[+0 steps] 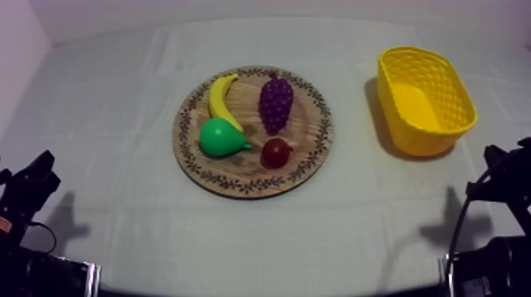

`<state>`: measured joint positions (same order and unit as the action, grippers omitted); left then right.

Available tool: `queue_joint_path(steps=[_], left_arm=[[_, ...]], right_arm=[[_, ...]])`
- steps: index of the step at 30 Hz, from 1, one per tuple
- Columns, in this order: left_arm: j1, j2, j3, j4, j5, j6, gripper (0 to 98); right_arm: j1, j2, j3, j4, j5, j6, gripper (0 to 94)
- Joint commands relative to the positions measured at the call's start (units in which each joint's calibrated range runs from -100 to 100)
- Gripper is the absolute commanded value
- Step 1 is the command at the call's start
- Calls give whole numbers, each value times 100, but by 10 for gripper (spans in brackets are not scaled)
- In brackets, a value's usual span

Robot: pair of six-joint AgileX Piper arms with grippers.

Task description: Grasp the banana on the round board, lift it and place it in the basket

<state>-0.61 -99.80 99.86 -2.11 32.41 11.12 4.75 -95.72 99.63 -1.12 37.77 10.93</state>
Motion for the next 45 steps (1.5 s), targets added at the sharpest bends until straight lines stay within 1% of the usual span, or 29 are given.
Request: queue_joint_path(steps=[1,21,22,24,26,27,29,32,34,37,39,42,45], left_arm=[[0,-3,3,-2,0,-1,1],[0,-3,3,-2,0,-1,1],[0,-3,3,-2,0,-1,1],[0,-3,3,-2,0,-1,1],[0,-3,3,-2,0,1,1],[0,-3,3,-2,0,2,1],[0,-3,3,-2,0,0,1],[0,-3,3,-2,0,2,1],[0,-3,3,-2,0,1,1],[0,-3,3,-2,0,2,1],[0,-3,3,-2,0,1,1],[0,-3,3,-2,0,0,1],[0,-3,3,-2,0,-1,1]], right_arm=[[0,-3,4,-3,-11,-1,6],[0,-3,4,-3,-11,-17,6],[-2,-3,4,-3,-11,-103,6],[-28,7,4,-3,9,-428,6],[-104,95,1,4,54,-666,6],[-142,203,-8,7,1,-757,6],[-196,608,-190,-23,-160,-784,5],[-213,1640,-1050,-160,-350,-714,5],[-115,2471,-2060,-365,-190,-619,5],[79,3670,-3935,-704,563,-464,6],[99,4354,-5103,-842,1087,-457,15],[-58,5202,-6538,-846,1649,-634,26],[-384,5864,-7599,-634,1970,-992,33]])
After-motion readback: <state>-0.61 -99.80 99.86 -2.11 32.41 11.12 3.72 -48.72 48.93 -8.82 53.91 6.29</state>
